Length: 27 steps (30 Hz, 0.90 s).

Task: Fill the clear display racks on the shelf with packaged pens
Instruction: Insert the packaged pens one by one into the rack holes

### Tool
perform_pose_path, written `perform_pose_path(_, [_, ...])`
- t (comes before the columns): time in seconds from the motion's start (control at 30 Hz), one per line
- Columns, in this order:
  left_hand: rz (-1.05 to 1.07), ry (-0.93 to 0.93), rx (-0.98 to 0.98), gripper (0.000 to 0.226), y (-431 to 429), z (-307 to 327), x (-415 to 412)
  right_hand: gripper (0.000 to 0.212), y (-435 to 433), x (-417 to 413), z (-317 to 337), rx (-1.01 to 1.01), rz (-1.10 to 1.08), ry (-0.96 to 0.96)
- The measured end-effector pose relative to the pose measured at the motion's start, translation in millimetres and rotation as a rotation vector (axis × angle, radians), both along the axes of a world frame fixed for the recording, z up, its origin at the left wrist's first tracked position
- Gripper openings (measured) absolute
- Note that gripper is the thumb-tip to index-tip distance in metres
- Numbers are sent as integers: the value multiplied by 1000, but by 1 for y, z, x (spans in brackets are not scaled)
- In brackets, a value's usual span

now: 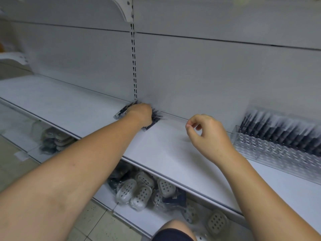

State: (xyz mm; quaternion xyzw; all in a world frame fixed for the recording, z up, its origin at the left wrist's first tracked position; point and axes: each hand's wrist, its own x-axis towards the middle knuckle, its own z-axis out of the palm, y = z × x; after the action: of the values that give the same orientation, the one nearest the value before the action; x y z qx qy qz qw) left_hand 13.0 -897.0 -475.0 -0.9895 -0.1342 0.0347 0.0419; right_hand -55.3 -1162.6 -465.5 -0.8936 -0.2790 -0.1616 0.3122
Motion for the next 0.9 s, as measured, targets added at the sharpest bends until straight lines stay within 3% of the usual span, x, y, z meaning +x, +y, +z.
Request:
perform_pose_path(0.23, [6,-16,-50,21,-7,3,-12,13,-8,-5,1,18,2,0])
perform_pose_path(0.33, [12,-170,-68,8,-7,7,-24,15,-18,-8,2,50,-6,9])
perform_pose_path(0.4, [5,-273,-104,16,-11,13,-34,14,-29,-10,4,91,-13,12])
perform_pose_path(0.47, [-49,-356,-289,21,-24,22,-48,15,-43,-13,7,158,-24,28])
perform_pose_path(0.57, [-164,-430,-812,21,-63,29,-72,16,-67,-17,12,277,-49,48])
perform_pose_path(0.63, [-201,-386,-1226,19,-97,30,-87,17,-86,-19,14,376,-47,100])
perform_pose_path(0.7, [-220,-280,-1508,19,-134,32,-100,17,-107,-23,17,473,-34,162])
perform_pose_path(0.9, [-408,-37,-1666,26,-235,30,-103,13,-178,-37,23,607,-62,192])
